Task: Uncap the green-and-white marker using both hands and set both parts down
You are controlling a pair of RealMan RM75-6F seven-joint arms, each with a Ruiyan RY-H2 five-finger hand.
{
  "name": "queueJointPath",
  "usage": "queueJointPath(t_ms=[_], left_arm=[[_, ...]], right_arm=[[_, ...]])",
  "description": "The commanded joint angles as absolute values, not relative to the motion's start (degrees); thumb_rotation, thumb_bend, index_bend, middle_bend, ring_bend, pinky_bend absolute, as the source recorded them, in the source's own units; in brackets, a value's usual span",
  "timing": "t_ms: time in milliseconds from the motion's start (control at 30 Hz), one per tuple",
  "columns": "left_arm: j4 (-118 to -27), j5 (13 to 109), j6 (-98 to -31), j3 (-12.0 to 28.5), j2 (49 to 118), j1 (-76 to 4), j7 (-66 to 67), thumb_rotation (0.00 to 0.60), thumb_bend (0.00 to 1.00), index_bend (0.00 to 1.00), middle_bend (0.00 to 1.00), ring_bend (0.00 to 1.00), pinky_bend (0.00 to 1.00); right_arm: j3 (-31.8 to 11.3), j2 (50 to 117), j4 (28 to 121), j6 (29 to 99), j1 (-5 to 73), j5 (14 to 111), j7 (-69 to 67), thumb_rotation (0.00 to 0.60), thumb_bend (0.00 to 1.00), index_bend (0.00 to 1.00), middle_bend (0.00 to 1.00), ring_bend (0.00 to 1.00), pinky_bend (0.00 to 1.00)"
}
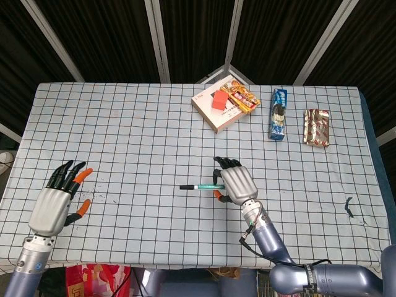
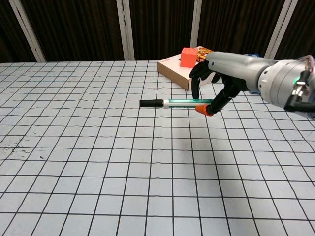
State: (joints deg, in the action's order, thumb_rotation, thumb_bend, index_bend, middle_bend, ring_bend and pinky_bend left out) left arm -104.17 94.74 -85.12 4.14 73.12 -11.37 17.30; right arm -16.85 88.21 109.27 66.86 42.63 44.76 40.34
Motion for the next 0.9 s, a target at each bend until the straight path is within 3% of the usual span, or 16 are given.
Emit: queueJointPath(t_ms=[33,467,900], left_arm=[[-105.18,95.98,-84.80,4.53,75.04,-12.45,19.01,0.600,0.46,0.20,0.11,0.00,0.10],[-104.22,95.83,-82.53,4.46,79.91,-14.44,21.24,0.600,0.46,0.22,0.13,0.00,0.10],[-97.23,98.54,-84.12,5.56,90.00,-16.95,17.26,0.600,0.46,0.37,0.25,0.01,0.10]], right_arm=[[-19.18,88.20,112.67,69.33,45.18,40.23,43.84,0.600,0.43,0.71,0.17,0.17,0.19],[-21.19,88.87,117.47,74.11,49.60,35.18,47.35,0.600,0.43,0.71,0.17,0.17,0.19],[-23.68,90.61,120.05,78.34,53.74,33.02,48.87,0.600,0.43,0.71,0.17,0.17,0.19]])
